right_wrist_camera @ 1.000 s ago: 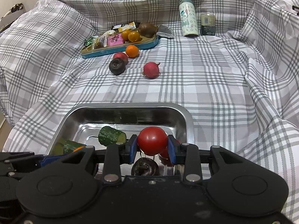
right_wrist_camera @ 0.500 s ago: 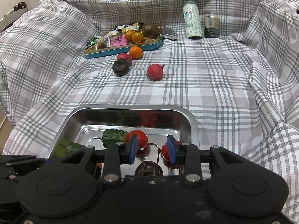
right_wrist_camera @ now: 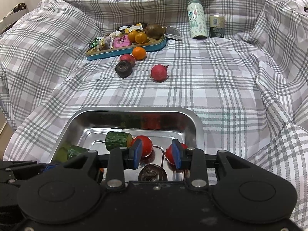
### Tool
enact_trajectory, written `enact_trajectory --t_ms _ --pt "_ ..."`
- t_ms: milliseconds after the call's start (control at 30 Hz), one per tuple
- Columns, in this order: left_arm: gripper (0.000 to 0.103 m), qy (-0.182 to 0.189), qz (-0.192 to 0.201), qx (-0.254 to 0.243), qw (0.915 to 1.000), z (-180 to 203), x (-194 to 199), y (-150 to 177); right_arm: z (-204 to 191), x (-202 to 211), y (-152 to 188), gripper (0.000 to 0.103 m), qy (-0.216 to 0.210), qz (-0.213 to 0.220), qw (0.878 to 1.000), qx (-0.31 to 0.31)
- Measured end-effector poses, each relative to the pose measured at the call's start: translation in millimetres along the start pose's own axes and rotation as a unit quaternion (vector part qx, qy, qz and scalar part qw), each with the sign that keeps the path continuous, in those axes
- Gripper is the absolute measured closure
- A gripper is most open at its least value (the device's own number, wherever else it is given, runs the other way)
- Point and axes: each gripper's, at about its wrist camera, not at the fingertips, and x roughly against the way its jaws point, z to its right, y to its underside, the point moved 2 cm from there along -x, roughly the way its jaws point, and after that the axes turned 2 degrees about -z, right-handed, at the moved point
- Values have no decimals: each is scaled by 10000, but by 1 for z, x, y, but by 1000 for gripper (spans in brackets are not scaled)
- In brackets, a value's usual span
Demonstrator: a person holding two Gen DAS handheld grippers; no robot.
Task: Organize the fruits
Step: 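Open the right tool to drop the tomato while the left tool releases the tangerine in the tray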
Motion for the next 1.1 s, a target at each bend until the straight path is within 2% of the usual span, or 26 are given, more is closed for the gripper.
enact_trajectory --t_ms 133,233,633,833,1100 --pt "53 52 74 32 10000 0 3 -1 0 1 1 67 -13 13 10000 -13" --pt "49 75 132 81 9999 0 6 -3 -1 1 1 67 -13 20 10000 -16" --pt "50 -371 254 -12 9990 -1 7 -2 -1 4 2 67 17 30 10000 30" --pt "50 -457 420 93 9980 -4 11 -6 -2 4 4 67 10 -10 10000 70" --pt "50 -411 450 173 9980 -6 11 -14 -5 4 4 67 -22 -51 9999 124"
